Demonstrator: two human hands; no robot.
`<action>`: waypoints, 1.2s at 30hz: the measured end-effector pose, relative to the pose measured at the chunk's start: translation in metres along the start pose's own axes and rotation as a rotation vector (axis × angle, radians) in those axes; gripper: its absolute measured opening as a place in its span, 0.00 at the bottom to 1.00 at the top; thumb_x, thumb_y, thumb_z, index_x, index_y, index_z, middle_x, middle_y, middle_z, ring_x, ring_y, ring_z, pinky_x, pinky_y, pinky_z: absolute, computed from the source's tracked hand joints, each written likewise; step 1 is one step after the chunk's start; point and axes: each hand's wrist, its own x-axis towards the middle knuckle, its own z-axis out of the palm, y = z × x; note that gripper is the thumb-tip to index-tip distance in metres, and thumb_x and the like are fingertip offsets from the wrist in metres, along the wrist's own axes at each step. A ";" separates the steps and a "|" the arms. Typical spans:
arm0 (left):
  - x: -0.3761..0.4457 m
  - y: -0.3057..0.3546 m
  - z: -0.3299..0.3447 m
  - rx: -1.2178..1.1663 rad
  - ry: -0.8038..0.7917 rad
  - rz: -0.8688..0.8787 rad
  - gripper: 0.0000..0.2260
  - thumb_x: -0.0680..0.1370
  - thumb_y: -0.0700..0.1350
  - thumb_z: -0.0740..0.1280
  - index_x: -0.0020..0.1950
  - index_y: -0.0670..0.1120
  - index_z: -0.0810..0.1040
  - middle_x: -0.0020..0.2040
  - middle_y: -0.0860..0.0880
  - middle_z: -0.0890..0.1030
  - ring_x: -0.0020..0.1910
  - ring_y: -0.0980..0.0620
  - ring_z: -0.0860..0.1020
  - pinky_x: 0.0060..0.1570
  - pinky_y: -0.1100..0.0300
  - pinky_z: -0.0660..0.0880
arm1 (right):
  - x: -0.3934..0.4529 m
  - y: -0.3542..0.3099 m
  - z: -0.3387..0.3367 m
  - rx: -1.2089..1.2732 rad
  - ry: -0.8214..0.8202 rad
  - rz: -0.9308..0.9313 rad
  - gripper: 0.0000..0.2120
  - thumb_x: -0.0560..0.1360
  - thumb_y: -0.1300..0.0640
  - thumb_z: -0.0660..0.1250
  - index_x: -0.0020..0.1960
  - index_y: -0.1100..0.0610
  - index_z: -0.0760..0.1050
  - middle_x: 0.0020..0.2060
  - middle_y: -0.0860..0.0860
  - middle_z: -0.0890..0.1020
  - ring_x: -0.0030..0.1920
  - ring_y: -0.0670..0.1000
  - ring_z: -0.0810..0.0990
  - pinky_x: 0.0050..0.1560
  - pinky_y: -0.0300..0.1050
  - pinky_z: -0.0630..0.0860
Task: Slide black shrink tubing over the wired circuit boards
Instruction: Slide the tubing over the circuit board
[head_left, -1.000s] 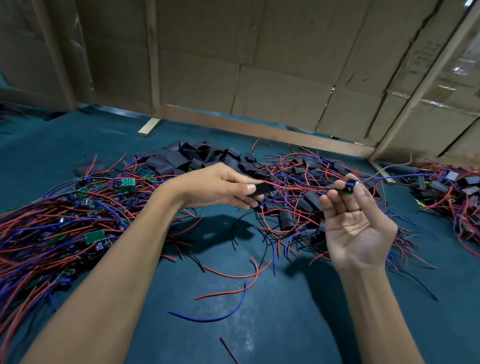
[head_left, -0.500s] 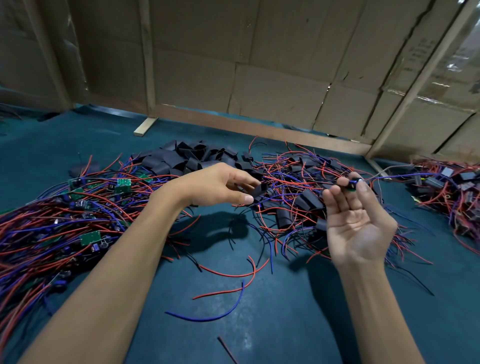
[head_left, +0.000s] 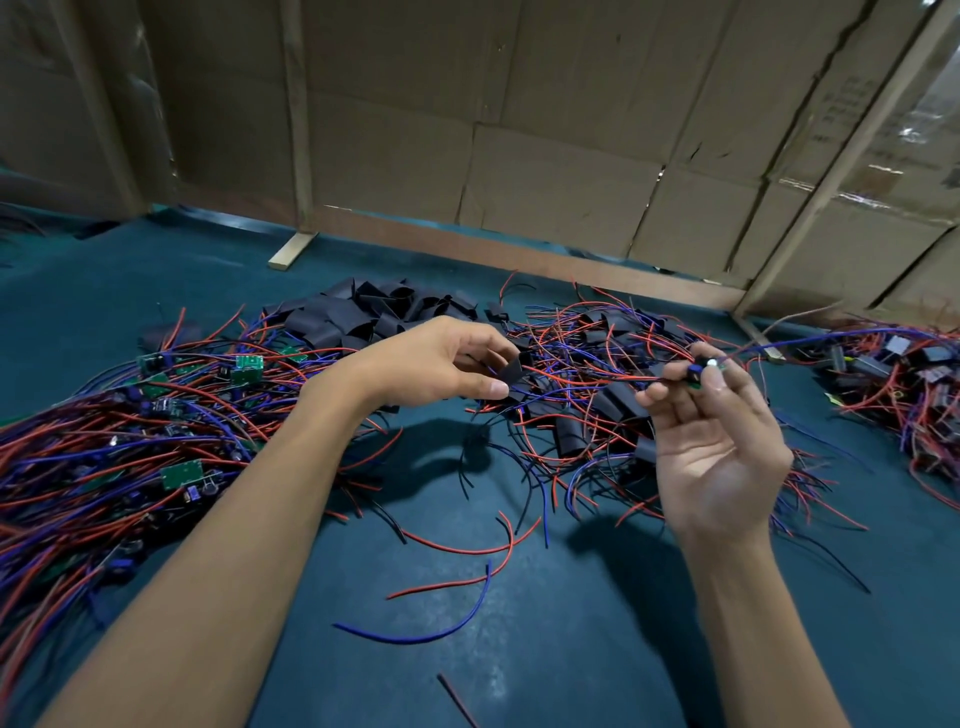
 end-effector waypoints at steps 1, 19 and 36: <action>0.000 0.001 -0.001 0.006 0.009 0.001 0.14 0.77 0.41 0.74 0.58 0.56 0.79 0.57 0.55 0.84 0.57 0.59 0.81 0.54 0.74 0.73 | 0.000 0.000 0.000 0.000 -0.007 0.005 0.09 0.80 0.64 0.59 0.55 0.61 0.77 0.40 0.55 0.83 0.41 0.52 0.82 0.46 0.46 0.79; -0.002 0.015 0.001 0.141 -0.021 0.052 0.18 0.74 0.37 0.76 0.61 0.49 0.82 0.57 0.51 0.84 0.50 0.72 0.79 0.49 0.78 0.70 | 0.000 0.006 -0.002 -0.053 -0.042 0.087 0.08 0.79 0.64 0.61 0.55 0.62 0.77 0.43 0.59 0.82 0.38 0.55 0.81 0.46 0.49 0.81; -0.003 0.057 0.024 0.384 0.051 0.186 0.15 0.73 0.46 0.77 0.59 0.51 0.84 0.48 0.51 0.85 0.48 0.53 0.81 0.53 0.55 0.76 | -0.002 0.026 -0.008 -0.460 -0.033 0.083 0.16 0.66 0.52 0.79 0.52 0.56 0.85 0.46 0.61 0.84 0.46 0.59 0.81 0.50 0.57 0.76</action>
